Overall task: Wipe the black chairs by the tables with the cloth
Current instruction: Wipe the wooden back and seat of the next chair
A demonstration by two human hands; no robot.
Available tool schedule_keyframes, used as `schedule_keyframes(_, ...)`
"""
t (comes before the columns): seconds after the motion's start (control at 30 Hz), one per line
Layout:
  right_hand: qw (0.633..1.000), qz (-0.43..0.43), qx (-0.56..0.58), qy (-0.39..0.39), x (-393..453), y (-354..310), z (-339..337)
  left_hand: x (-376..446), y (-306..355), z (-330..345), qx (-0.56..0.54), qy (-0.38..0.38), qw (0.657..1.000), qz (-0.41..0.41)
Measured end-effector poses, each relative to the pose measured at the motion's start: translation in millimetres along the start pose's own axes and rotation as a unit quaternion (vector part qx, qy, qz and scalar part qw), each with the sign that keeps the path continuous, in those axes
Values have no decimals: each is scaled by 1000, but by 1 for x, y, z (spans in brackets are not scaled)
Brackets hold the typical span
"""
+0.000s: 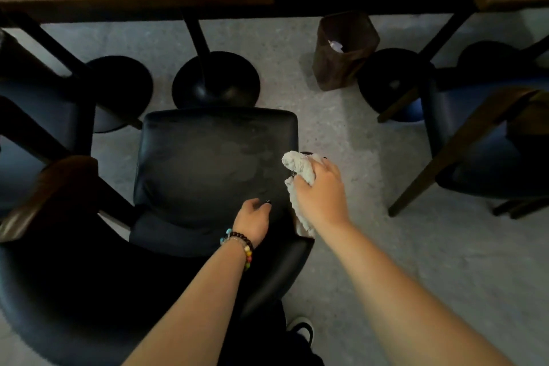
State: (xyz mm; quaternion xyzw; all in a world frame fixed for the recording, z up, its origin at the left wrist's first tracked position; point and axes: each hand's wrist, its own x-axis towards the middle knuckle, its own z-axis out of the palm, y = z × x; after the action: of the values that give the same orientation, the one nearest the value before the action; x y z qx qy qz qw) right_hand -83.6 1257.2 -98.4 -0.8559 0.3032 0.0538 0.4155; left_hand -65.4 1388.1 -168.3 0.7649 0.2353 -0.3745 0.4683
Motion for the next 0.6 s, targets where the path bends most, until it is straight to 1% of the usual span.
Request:
schedule_keyframes(0.07,997,24,69,12,-31,6,-4,2,1,1,47,-17,999,-5)
schedule_keyframes(0.17,984,95,150,21,-68,12,-3,6,4,4,55,-28,998,-18)
schedule_keyframes(0.27,953,205,223,-2,-75,13,3,7,6,4,90,-37,995,-16)
schedule_keyframes(0.33,934,256,247,-23,-67,11,8,9,7,5,108,-55,993,-5)
schedule_keyframes(0.4,931,272,238,-54,-58,10,9,10,6,5,139,-73,987,1)
schedule_keyframes(0.5,932,274,222,-79,-53,12,8,11,-1,-3,204,-178,962,30)
schedule_keyframes(0.57,934,272,220,-77,-52,14,6,8,-6,-15,198,-220,955,5)
schedule_keyframes(0.6,934,270,221,-76,-51,16,6,9,-12,-21,184,-219,958,-12)
